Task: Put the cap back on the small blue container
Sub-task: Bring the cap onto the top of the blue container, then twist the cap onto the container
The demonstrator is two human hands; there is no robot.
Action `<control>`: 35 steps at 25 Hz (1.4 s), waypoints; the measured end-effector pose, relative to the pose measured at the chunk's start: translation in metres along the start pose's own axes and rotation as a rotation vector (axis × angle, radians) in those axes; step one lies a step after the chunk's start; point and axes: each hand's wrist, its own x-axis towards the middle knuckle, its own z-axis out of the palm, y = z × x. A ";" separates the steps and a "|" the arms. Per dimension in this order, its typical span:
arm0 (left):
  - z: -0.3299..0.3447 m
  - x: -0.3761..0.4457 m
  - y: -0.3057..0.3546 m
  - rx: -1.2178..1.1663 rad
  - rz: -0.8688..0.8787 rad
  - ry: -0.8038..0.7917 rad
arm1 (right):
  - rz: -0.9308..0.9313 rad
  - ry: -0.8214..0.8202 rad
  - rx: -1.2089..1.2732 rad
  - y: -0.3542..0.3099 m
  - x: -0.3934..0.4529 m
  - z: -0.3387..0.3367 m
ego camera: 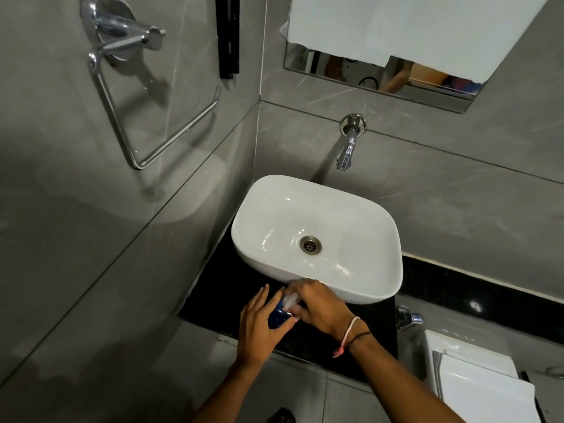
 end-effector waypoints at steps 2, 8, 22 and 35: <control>0.000 0.000 -0.001 0.031 0.015 -0.009 | 0.043 0.044 0.018 0.004 -0.002 0.007; 0.003 -0.003 -0.003 0.110 0.035 -0.007 | 0.182 0.115 0.265 0.023 -0.019 0.022; -0.002 0.001 -0.007 0.266 0.120 -0.004 | 0.249 0.305 0.531 0.027 -0.013 0.041; -0.003 0.001 -0.006 0.255 0.117 -0.015 | 0.141 0.216 0.416 0.034 -0.012 0.044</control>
